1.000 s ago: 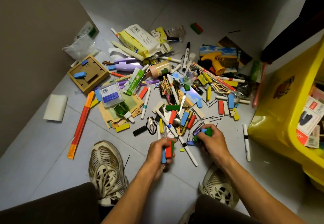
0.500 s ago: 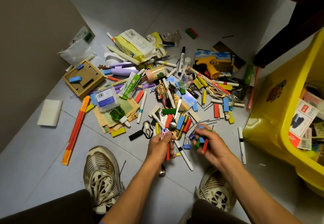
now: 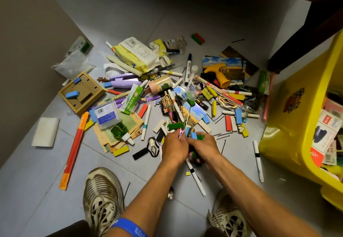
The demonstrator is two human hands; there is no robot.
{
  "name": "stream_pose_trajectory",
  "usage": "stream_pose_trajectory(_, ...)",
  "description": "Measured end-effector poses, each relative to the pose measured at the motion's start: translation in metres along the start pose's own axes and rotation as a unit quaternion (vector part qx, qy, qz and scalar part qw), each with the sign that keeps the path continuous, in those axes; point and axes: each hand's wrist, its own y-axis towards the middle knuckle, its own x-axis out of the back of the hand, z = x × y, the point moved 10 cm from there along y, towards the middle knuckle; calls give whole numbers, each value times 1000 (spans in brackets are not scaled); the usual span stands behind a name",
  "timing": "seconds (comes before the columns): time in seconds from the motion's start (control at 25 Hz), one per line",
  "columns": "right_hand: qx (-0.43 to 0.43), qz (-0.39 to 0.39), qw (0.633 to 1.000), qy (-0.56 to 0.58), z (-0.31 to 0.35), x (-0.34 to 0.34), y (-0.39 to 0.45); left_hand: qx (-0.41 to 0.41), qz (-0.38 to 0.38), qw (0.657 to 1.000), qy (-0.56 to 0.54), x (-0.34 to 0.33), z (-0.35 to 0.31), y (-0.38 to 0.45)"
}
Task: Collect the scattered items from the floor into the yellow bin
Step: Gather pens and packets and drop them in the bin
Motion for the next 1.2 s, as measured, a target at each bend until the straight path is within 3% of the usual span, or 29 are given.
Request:
stream_pose_trajectory(0.16,-33,33,994,98,-14,-5,-9,41,78,991,-105,-10,5,-7)
stream_pose_trajectory(0.28,-45,47,979,193,-18,-1,-14,78,96,973,-196,-11,14,-17)
stream_pose_trajectory(0.52,-35,155,935,318,6,-5,-43,19,123,948,-292,10,-4,-42)
stream_pose_trajectory(0.68,2,191,933,306,42,7,-80,-37,132,941,-309,35,-43,-72)
stream_pose_trajectory(0.96,81,125,953,264,93,84,-149,-117,153,937,-291,50,-129,-143)
stream_pose_trajectory(1.08,103,105,940,308,102,140,-179,-144,190,935,-265,26,-180,-166)
stream_pose_trajectory(1.2,84,31,928,362,94,214,-197,-128,239,936,-226,-23,-237,-187)
